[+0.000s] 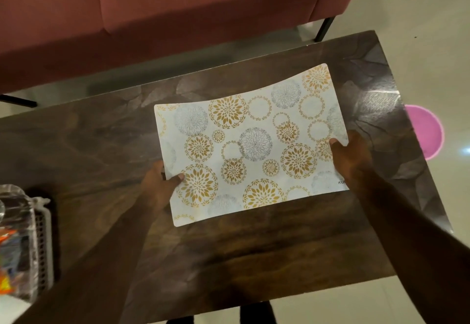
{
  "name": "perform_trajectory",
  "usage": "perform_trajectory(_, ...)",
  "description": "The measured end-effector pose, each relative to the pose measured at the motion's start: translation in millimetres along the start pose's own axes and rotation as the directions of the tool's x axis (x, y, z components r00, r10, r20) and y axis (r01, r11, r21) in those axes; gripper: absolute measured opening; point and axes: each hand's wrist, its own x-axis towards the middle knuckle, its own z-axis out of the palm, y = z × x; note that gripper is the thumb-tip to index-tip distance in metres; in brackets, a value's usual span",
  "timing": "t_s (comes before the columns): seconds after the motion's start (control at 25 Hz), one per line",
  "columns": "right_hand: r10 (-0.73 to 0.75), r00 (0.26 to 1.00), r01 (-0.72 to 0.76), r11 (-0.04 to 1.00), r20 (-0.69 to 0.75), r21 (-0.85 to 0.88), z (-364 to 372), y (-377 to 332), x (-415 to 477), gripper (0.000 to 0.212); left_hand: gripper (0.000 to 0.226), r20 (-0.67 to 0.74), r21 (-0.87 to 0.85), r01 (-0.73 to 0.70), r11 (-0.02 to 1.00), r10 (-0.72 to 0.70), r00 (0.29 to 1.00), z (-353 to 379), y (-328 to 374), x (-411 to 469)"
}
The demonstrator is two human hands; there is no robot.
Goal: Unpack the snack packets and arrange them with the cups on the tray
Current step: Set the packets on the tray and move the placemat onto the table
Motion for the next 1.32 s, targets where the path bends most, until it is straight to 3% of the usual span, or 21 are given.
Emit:
perform_trajectory(0.16, -0.088, 0.994, 0.086, 0.996, -0.060, -0.034, -6, -3, 11, 0.035, 0.053, 0.044, 0.199, -0.067, 0.978, 0.059, 0.997, 6, 14, 7)
perform_trajectory(0.28, -0.131, 0.989, 0.125, 0.988, -0.072, -0.086, -9, -6, 19, 0.038, 0.056, 0.091, 0.250, -0.094, 0.964, 0.074, 0.993, 6, 29, 19)
perform_trajectory(0.36, -0.136, 0.990, 0.131, 0.985, -0.043, -0.110, -11, -7, 22, 0.042, 0.058, 0.128, 0.262, -0.080, 0.962, 0.047, 0.991, 7, 37, 26)
perform_trajectory(0.44, -0.182, 0.981, 0.163, 0.959, -0.064, -0.231, -13, -9, 19, 0.053, 0.060, 0.139, 0.381, -0.078, 0.921, 0.026, 0.990, 8, 40, 29)
perform_trajectory(0.52, -0.316, 0.942, 0.226, 0.843, -0.110, -0.488, -11, -11, 9, 0.068, 0.068, 0.045, 0.686, -0.095, 0.721, 0.089, 0.995, 9, 42, 24)
perform_trajectory(0.6, -0.425, 0.905, 0.331, 0.731, -0.019, -0.597, -3, -18, -2, 0.080, 0.080, -0.005, 0.868, -0.140, 0.477, 0.290, 0.957, 11, 42, 14)
perform_trajectory(0.72, -0.403, 0.901, 0.411, 0.677, 0.160, -0.611, 20, -24, -9, 0.094, 0.101, 0.209, 0.872, -0.368, 0.323, 0.435, 0.876, 24, 40, 11)
perform_trajectory(0.84, -0.318, 0.922, 0.382, 0.665, 0.220, -0.641, 36, -19, -8, 0.105, 0.115, 0.320, 0.838, -0.435, 0.329, 0.349, 0.881, 43, 35, 15)
perform_trajectory(0.96, -0.305, 0.929, 0.364, 0.652, 0.209, -0.665, 41, -12, -7, 0.109, 0.120, 0.347, 0.815, -0.444, 0.372, 0.300, 0.889, 53, 29, 16)
perform_trajectory(1.16, -0.297, 0.937, 0.343, 0.663, 0.186, -0.665, 41, -18, -9, 0.109, 0.120, 0.327, 0.824, -0.438, 0.360, 0.329, 0.886, 50, 32, 17)
perform_trajectory(1.32, -0.372, 0.913, 0.382, 0.629, 0.169, -0.677, 48, -31, -27, 0.100, 0.110, 0.298, 0.800, -0.480, 0.360, 0.456, 0.839, 40, 34, 9)
